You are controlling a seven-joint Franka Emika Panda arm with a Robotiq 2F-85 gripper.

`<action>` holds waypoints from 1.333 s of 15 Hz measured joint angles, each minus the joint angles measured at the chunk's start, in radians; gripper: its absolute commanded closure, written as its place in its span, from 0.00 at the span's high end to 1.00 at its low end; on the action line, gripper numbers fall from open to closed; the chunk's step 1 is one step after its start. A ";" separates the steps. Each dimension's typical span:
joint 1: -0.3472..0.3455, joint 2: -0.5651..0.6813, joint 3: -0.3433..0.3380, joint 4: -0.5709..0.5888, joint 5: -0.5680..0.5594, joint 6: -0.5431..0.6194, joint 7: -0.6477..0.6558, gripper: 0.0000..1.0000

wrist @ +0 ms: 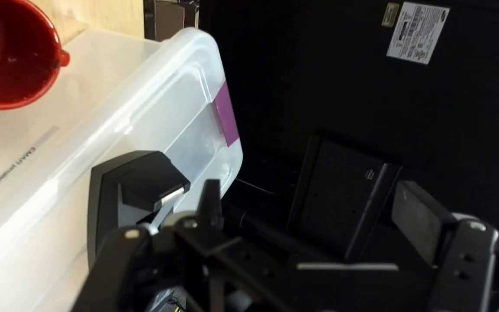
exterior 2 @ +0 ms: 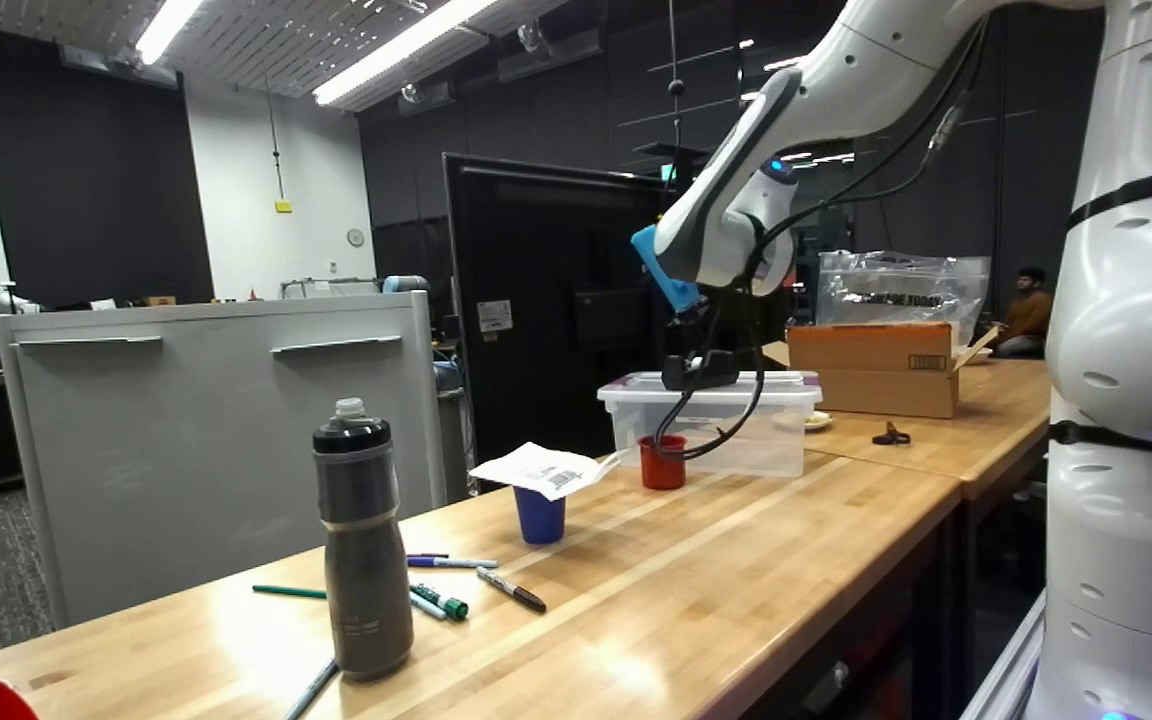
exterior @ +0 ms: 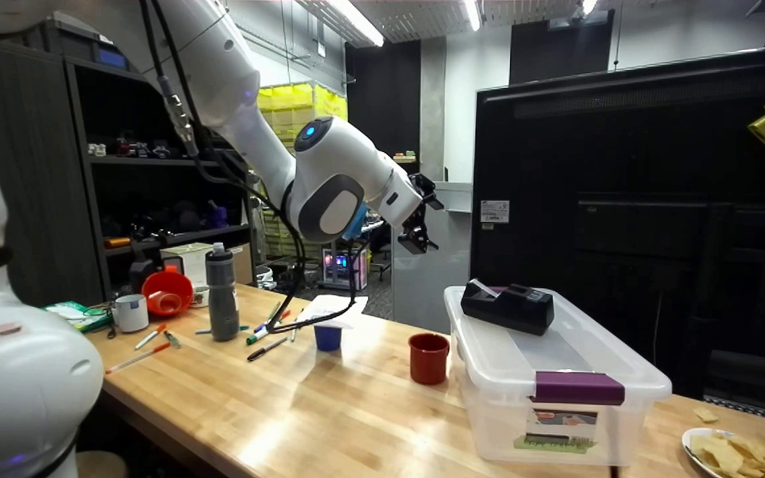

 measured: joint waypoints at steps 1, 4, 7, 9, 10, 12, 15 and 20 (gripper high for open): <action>0.028 -0.026 -0.044 -0.025 -0.087 0.000 0.061 1.00; 0.109 -0.103 -0.194 -0.080 -0.270 0.000 0.167 1.00; 0.156 -0.161 -0.331 -0.110 -0.332 -0.001 0.187 1.00; 0.167 -0.167 -0.401 -0.118 -0.334 -0.004 0.188 1.00; 0.174 -0.165 -0.432 -0.119 -0.334 -0.005 0.188 1.00; 0.193 -0.158 -0.486 -0.120 -0.334 -0.007 0.190 1.00; 0.238 -0.138 -0.550 -0.120 -0.333 -0.007 0.200 1.00; 0.367 -0.104 -0.650 -0.103 -0.333 -0.006 0.235 1.00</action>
